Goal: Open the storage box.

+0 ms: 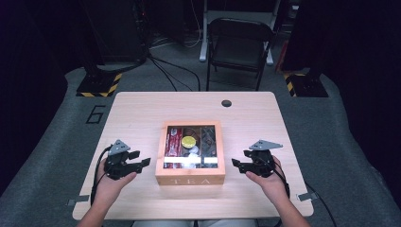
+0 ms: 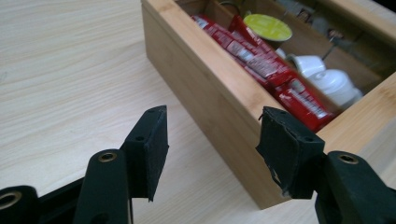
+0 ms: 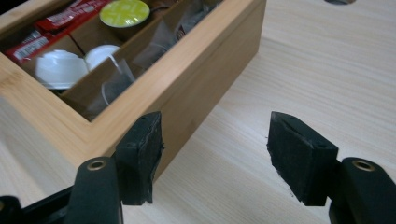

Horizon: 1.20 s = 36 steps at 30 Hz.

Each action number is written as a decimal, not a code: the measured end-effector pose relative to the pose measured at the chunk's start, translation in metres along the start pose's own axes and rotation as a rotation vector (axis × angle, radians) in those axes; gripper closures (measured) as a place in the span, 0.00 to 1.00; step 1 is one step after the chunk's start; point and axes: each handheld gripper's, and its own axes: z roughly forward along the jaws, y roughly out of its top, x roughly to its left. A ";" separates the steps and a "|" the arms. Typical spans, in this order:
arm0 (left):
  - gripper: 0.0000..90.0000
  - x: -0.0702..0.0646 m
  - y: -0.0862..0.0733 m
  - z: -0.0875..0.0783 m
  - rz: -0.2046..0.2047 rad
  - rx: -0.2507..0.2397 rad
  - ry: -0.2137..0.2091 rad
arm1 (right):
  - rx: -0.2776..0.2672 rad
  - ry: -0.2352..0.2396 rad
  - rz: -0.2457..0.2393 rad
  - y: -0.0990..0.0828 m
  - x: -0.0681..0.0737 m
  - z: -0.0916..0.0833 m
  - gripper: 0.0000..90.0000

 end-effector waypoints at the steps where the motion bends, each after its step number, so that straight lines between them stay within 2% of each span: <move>1: 0.47 -0.002 0.001 0.000 0.003 -0.002 -0.002 | -0.014 0.004 -0.012 0.002 0.004 -0.004 0.40; 2: 0.47 -0.005 0.002 0.000 0.003 -0.009 0.001 | -0.014 0.004 -0.012 0.002 0.004 -0.004 0.40; 3: 0.48 -0.009 0.002 0.001 0.015 0.006 -0.014 | -0.027 0.012 -0.018 0.004 0.008 -0.008 0.41; 7: 0.49 -0.017 0.000 0.003 0.042 0.025 -0.022 | -0.035 0.018 -0.044 0.006 0.015 -0.012 0.42; 13: 0.50 -0.022 -0.002 0.000 0.065 0.034 -0.031 | -0.054 0.036 -0.068 0.006 0.025 -0.018 0.44; 20: 0.50 -0.027 -0.004 -0.006 0.070 0.021 -0.049 | -0.055 0.054 -0.082 0.003 0.034 -0.020 0.44; 25: 0.50 -0.032 -0.008 -0.010 0.074 0.007 -0.064 | -0.060 0.069 -0.091 0.002 0.041 -0.020 0.40; 30: 0.49 -0.036 -0.011 -0.012 0.074 0.000 -0.081 | -0.067 0.093 -0.118 0.000 0.046 -0.019 0.41; 33: 0.44 -0.039 -0.013 -0.011 0.072 -0.007 -0.079 | -0.068 0.098 -0.132 -0.002 0.048 -0.019 0.42; 36: 0.42 -0.040 -0.014 -0.012 0.073 -0.003 -0.083 | -0.066 0.091 -0.126 -0.004 0.050 -0.019 0.40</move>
